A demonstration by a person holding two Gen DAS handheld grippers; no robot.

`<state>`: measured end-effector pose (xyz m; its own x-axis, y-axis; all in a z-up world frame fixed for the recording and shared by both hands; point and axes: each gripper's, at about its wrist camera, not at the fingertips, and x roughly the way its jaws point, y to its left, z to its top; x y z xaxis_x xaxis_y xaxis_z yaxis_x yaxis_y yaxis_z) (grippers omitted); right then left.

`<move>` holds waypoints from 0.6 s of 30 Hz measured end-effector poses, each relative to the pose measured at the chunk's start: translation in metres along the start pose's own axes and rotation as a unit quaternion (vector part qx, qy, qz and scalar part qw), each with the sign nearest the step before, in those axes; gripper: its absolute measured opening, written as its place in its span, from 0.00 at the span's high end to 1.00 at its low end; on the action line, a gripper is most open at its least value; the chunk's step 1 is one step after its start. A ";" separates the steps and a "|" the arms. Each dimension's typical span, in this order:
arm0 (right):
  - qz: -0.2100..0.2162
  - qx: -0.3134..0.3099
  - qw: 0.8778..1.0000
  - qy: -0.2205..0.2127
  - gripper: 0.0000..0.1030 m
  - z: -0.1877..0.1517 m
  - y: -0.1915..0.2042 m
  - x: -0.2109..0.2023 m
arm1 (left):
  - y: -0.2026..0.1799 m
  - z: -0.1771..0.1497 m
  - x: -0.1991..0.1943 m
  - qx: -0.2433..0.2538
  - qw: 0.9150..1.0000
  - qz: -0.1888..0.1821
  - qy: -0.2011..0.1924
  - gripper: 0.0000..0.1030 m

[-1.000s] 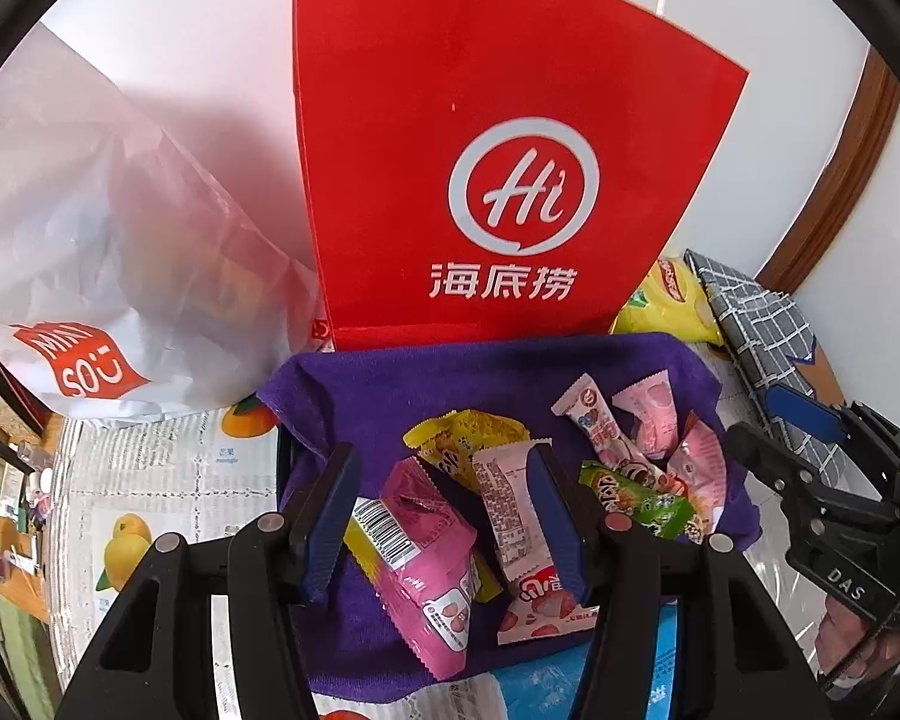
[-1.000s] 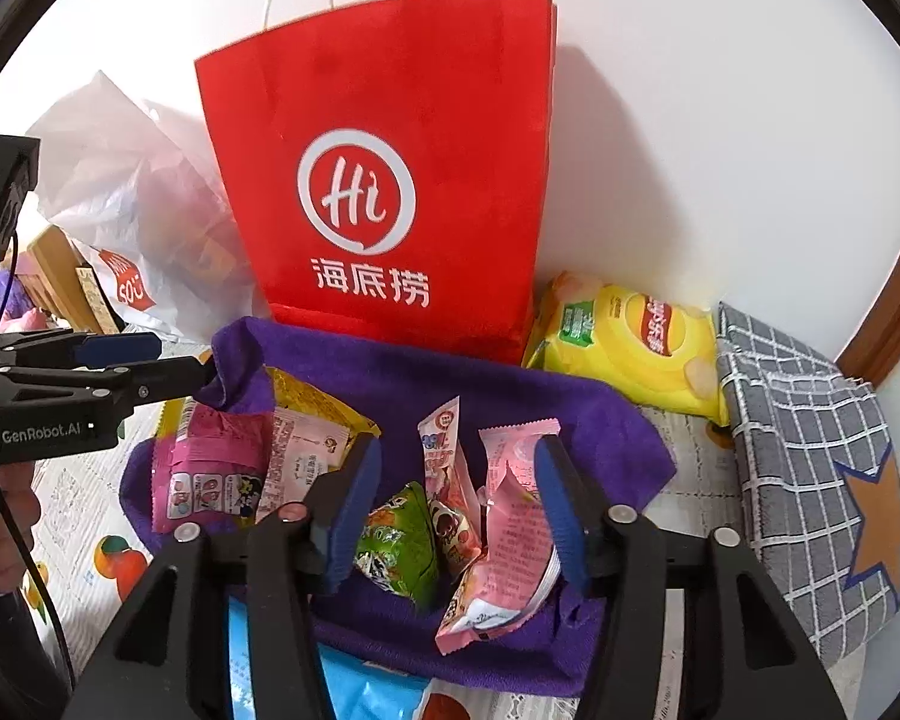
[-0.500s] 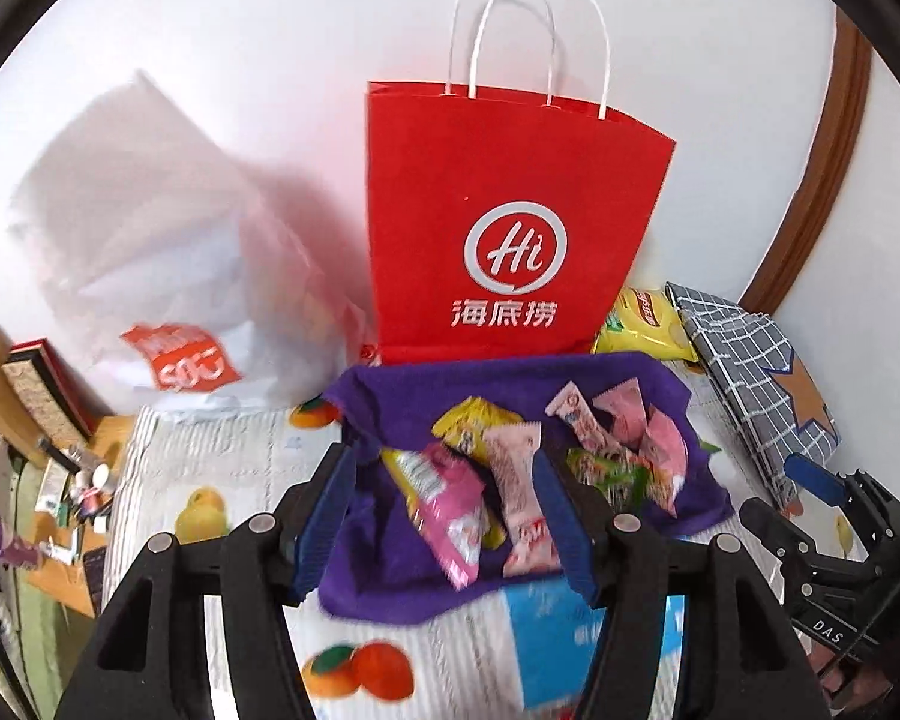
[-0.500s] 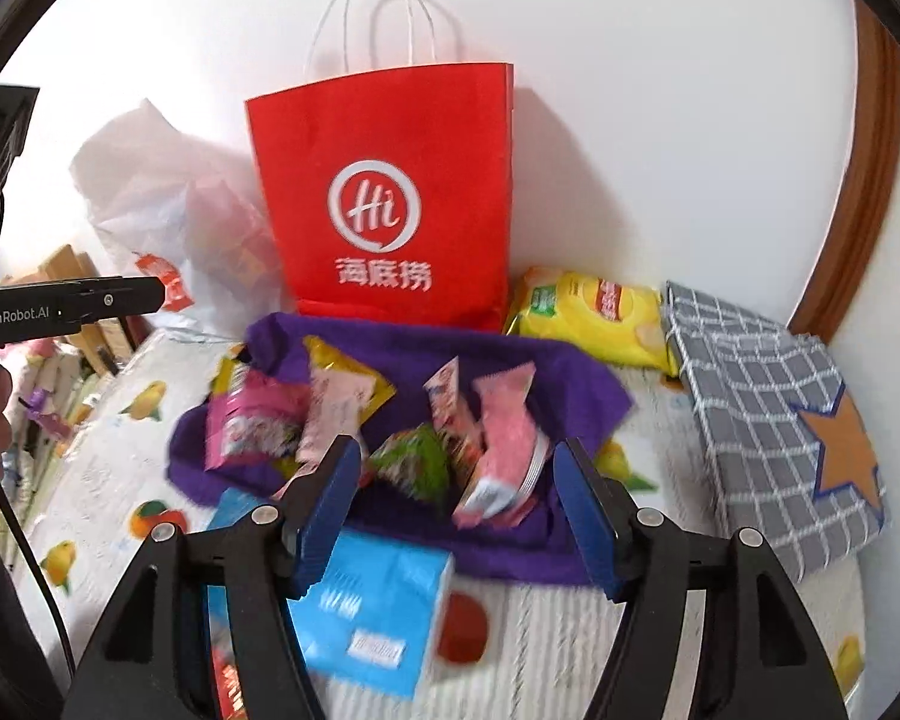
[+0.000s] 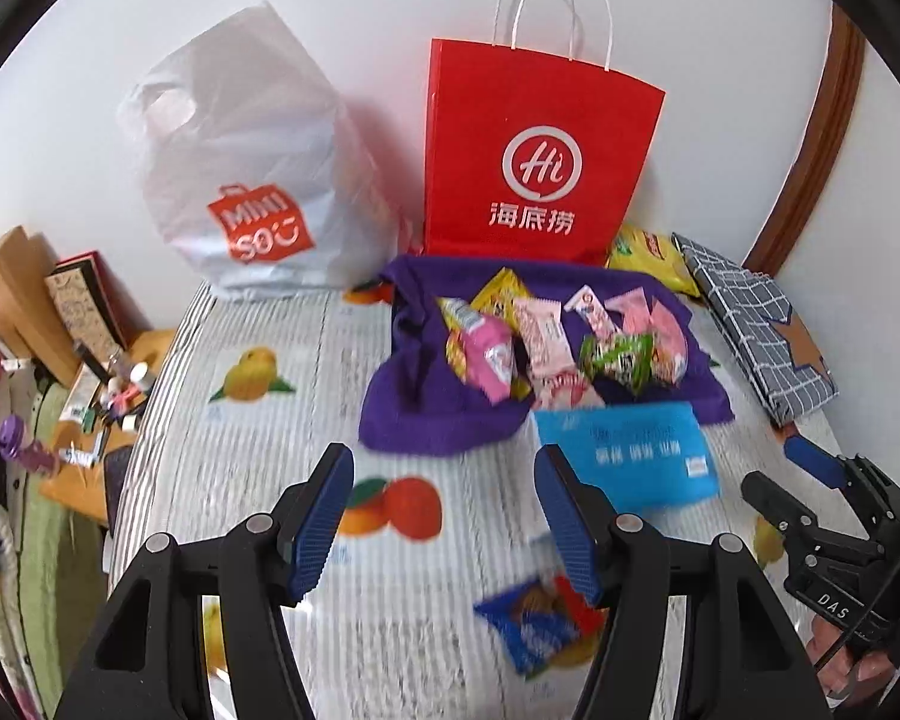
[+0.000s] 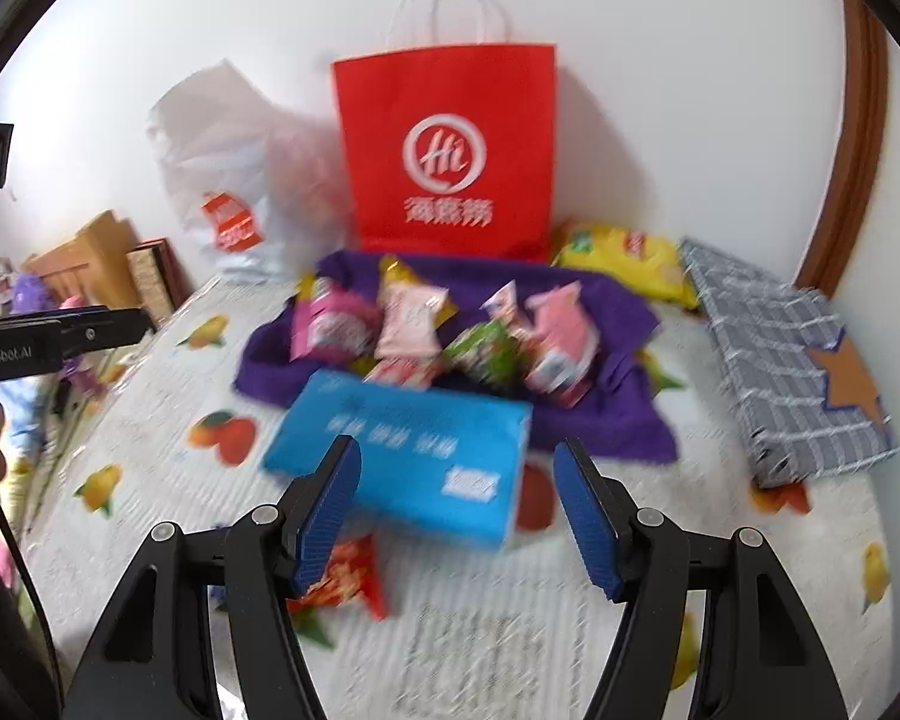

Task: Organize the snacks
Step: 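Withdraw both tools from the towel toward the red and blue bags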

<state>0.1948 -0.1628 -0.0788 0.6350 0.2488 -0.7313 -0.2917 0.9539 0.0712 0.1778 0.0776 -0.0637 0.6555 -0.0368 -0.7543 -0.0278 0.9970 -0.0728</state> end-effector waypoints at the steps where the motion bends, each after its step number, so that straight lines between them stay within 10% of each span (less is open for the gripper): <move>1: 0.000 -0.007 1.000 0.000 0.36 -0.004 0.005 -0.001 | 0.000 -0.005 -0.004 0.000 1.000 0.001 -0.001 0.41; 18: 0.034 -0.005 0.998 0.051 0.35 -0.046 0.030 0.026 | 0.024 -0.048 0.000 -0.024 0.999 0.013 0.025 0.41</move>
<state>0.1703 -0.1357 -0.1269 0.5378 0.2938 -0.7902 -0.3385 0.9337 0.1168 0.1412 0.0980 -0.0963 0.6160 -0.0155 -0.7876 -0.0818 0.9931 -0.0836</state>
